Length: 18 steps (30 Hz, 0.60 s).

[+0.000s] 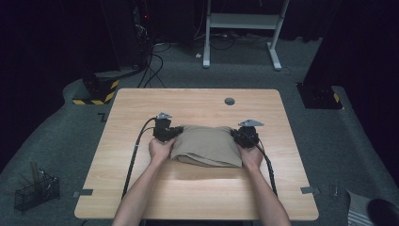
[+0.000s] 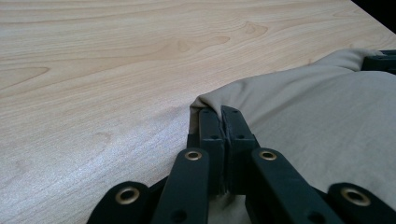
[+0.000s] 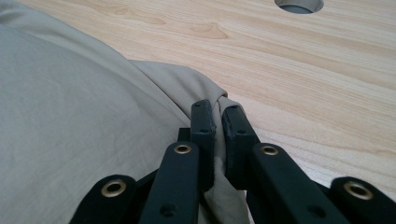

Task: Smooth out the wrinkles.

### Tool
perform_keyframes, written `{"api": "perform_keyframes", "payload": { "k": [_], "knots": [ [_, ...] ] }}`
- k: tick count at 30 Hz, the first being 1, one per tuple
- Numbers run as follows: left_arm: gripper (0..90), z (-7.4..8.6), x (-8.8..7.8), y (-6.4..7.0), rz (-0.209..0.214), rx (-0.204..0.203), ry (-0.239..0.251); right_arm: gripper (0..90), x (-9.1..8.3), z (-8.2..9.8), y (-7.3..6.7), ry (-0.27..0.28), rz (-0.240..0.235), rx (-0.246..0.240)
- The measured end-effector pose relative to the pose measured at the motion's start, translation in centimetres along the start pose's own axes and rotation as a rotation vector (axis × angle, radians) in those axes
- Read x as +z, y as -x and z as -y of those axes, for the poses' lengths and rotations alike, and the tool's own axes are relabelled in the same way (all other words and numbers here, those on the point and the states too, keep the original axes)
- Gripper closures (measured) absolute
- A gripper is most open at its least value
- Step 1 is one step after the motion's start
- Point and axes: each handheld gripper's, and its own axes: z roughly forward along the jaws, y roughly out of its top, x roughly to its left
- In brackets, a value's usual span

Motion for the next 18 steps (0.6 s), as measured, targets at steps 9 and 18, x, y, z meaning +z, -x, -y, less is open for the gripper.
{"api": "perform_keyframes", "payload": {
  "k": [9,18],
  "knots": [
    [88.0,0.1,0.33,-0.13,0.008,-0.027,-0.007,83.9,0.27,0.18,0.12,-0.016,-0.002,0.008],
    [81.8,-0.25,-0.48,-0.04,0.005,-0.027,0.009,77.6,-0.15,-0.07,0.26,-0.003,-0.015,0.016]
  ]
}}
